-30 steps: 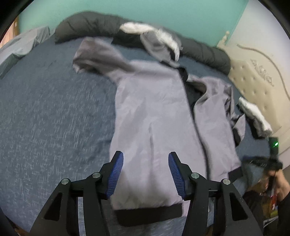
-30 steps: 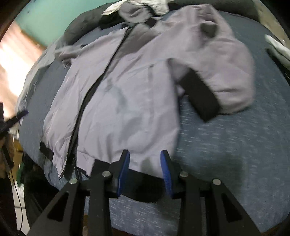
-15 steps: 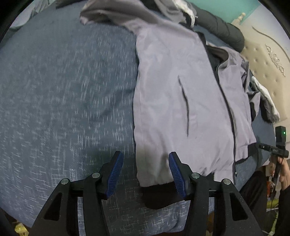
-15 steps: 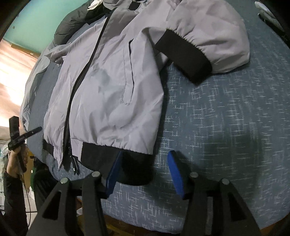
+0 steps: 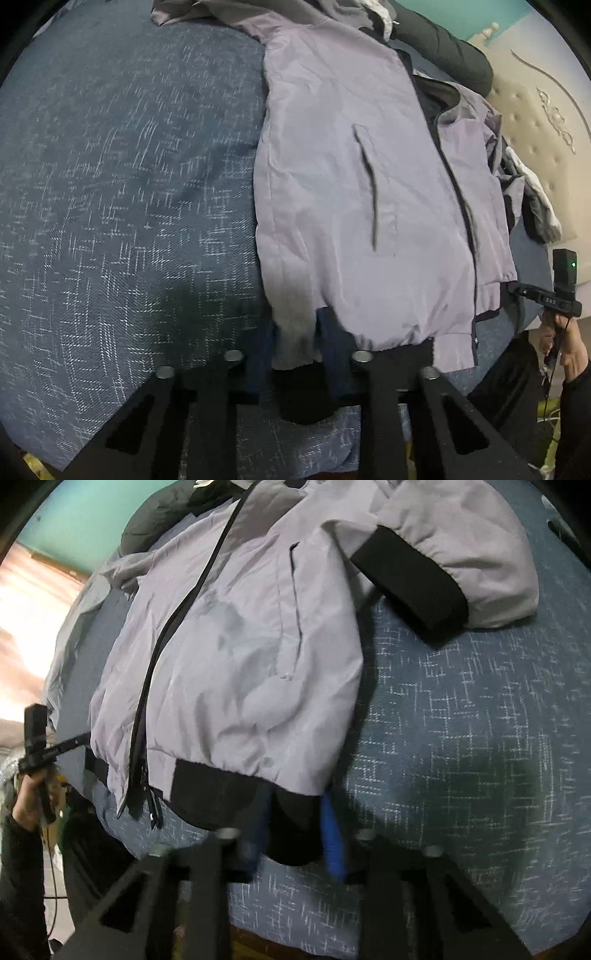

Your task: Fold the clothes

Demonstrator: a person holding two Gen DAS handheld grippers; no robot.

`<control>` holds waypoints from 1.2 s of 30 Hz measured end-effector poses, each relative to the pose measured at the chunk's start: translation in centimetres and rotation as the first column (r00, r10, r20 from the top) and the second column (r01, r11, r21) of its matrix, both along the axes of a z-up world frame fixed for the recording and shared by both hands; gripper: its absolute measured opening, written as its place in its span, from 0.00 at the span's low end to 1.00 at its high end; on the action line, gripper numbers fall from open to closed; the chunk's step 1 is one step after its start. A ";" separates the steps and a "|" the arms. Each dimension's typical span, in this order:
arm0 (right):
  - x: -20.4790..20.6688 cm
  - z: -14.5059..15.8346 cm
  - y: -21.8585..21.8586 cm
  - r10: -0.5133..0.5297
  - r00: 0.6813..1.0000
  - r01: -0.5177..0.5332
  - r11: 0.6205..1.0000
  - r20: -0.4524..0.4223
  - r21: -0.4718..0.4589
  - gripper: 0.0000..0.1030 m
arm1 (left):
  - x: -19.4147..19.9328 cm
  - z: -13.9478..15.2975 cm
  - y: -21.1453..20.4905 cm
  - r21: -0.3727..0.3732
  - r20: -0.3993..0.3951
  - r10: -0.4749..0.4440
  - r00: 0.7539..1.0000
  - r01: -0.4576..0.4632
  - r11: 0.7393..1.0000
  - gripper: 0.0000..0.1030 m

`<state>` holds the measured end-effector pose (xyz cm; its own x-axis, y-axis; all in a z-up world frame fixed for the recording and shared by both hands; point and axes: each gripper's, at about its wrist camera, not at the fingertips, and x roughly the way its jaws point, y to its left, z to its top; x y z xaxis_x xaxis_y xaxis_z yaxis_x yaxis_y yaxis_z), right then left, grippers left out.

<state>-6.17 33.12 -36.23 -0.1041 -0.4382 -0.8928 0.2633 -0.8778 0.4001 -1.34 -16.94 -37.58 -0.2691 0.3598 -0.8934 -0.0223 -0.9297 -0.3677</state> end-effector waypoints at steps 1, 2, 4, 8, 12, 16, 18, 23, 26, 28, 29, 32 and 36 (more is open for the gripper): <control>0.1 0.3 0.1 -0.003 1.000 0.003 1.000 -0.003 -0.004 0.11 | 0.1 0.4 0.0 0.008 -0.004 -0.001 1.000 0.001 1.000 0.15; 0.3 0.7 0.2 -0.001 1.000 0.001 1.000 -0.008 -0.006 0.09 | 0.2 0.9 0.0 0.016 -0.008 -0.002 1.000 0.002 1.000 0.12; 0.5 1.5 0.3 0.006 1.000 -0.006 1.000 -0.017 -0.007 0.08 | 0.4 1.7 0.1 0.031 -0.016 -0.003 1.000 0.004 0.999 0.10; 1.2 3.6 0.5 0.041 0.999 -0.040 0.999 -0.035 0.007 0.07 | 1.7 4.3 0.5 0.051 -0.032 -0.022 0.999 0.023 0.998 0.09; 1.8 5.2 0.4 0.071 0.997 -0.071 0.997 -0.038 0.006 0.07 | 3.4 7.0 1.8 0.082 -0.054 -0.066 0.996 0.070 0.994 0.09; 2.3 4.2 1.0 0.095 0.996 -0.094 0.995 -0.004 0.043 0.07 | 3.5 7.3 1.8 0.104 -0.035 -0.082 0.996 0.085 0.991 0.09; 2.3 3.0 1.7 0.073 0.997 -0.073 0.996 0.019 0.046 0.07 | 2.8 6.4 1.7 0.106 -0.014 -0.071 0.997 0.072 0.992 0.09; 2.0 1.1 2.3 0.048 0.997 -0.050 0.998 0.055 0.046 0.06 | 3.4 3.6 1.6 0.074 0.050 -0.046 0.998 0.042 0.996 0.09; 2.0 1.6 2.5 0.046 0.998 -0.047 0.998 0.034 0.035 0.10 | 3.3 3.0 1.7 0.031 0.062 -0.036 0.997 0.034 0.999 0.12; 1.4 2.7 2.6 0.023 1.000 -0.023 0.999 0.007 0.032 0.17 | 3.2 3.4 1.5 0.016 0.053 -0.023 0.998 0.022 1.000 0.13; 1.3 3.5 2.6 0.022 1.000 -0.021 0.999 -0.021 0.036 0.22 | 3.2 3.9 1.4 0.005 0.042 -0.021 0.999 0.021 1.000 0.14; 0.6 6.0 2.3 0.037 0.993 -0.030 0.997 -0.108 0.065 0.26 | 2.8 5.7 0.9 -0.043 -0.005 -0.004 1.000 0.004 0.999 0.19; -1.3 9.3 1.8 0.011 0.980 -0.009 1.000 -0.199 0.010 0.29 | 1.8 8.4 -0.2 -0.069 -0.080 0.018 0.997 -0.023 0.997 0.23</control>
